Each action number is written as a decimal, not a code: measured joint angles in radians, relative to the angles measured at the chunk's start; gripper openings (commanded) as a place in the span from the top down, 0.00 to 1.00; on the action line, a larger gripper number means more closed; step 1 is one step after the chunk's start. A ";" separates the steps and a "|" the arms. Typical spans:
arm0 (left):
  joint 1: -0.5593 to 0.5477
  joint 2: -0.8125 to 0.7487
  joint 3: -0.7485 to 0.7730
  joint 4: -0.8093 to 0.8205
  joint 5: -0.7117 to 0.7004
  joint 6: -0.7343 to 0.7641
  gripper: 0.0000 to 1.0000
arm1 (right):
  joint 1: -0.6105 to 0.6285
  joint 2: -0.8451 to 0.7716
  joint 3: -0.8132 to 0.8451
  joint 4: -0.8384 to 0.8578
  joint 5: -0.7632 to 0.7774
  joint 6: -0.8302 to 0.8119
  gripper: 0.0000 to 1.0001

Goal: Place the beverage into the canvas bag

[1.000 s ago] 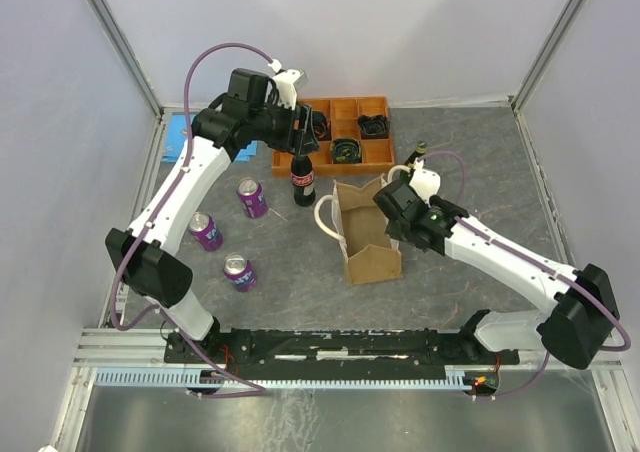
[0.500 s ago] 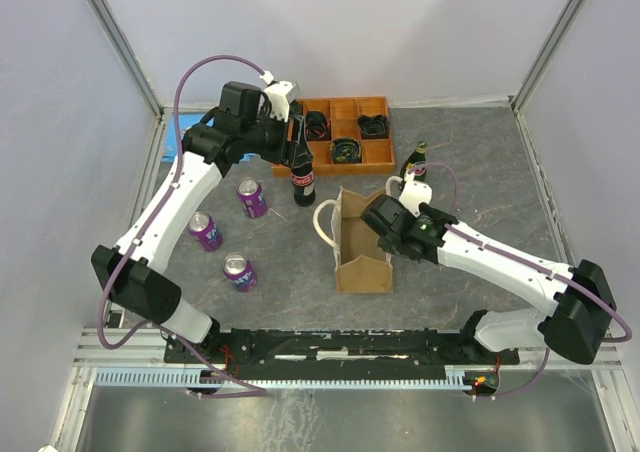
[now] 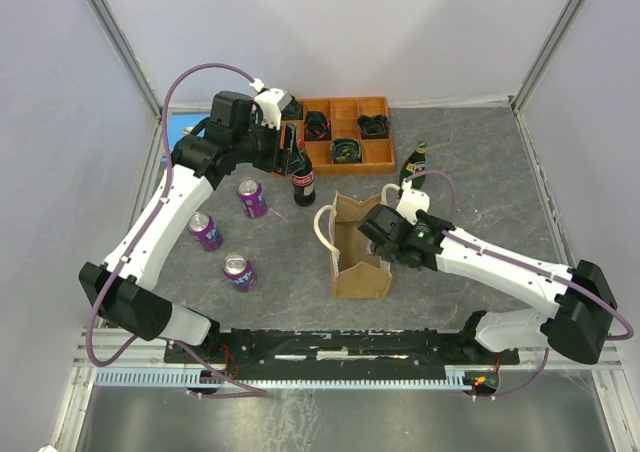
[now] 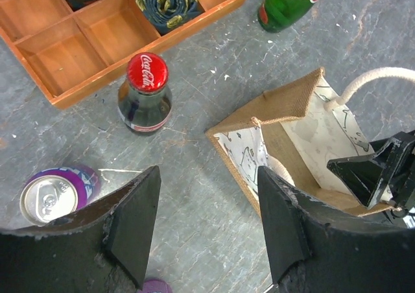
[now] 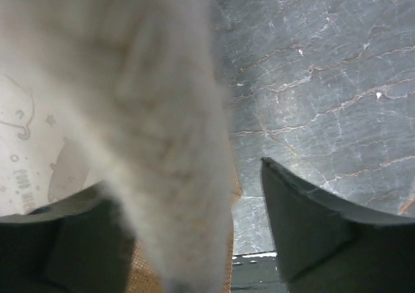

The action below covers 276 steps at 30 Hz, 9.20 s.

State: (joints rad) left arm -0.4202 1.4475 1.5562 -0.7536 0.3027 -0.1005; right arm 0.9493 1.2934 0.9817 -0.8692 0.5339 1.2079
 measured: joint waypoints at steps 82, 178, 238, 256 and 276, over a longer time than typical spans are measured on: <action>0.185 0.398 0.058 -0.294 -0.312 0.200 0.97 | 0.003 -0.191 0.362 -0.438 0.144 -0.016 0.01; -0.500 0.516 0.105 0.057 -0.256 0.349 0.97 | 0.004 -0.363 0.422 -0.708 0.305 0.142 0.01; 0.053 -0.010 0.165 0.019 -0.292 0.141 0.06 | 0.004 -0.329 0.408 -0.644 0.299 0.093 0.01; 0.576 0.059 -0.119 -0.296 -0.233 0.051 0.07 | 0.004 -0.332 0.387 -0.591 0.253 0.051 0.01; 0.576 0.081 -0.346 -0.257 -0.224 0.051 0.22 | 0.004 -0.369 0.379 -0.644 0.253 0.074 0.01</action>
State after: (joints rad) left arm 0.1558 1.5288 1.2102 -1.0107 0.0792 -0.0494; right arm 0.9535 0.9245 1.3609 -1.5135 0.7872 1.2823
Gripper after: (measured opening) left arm 0.823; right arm 0.991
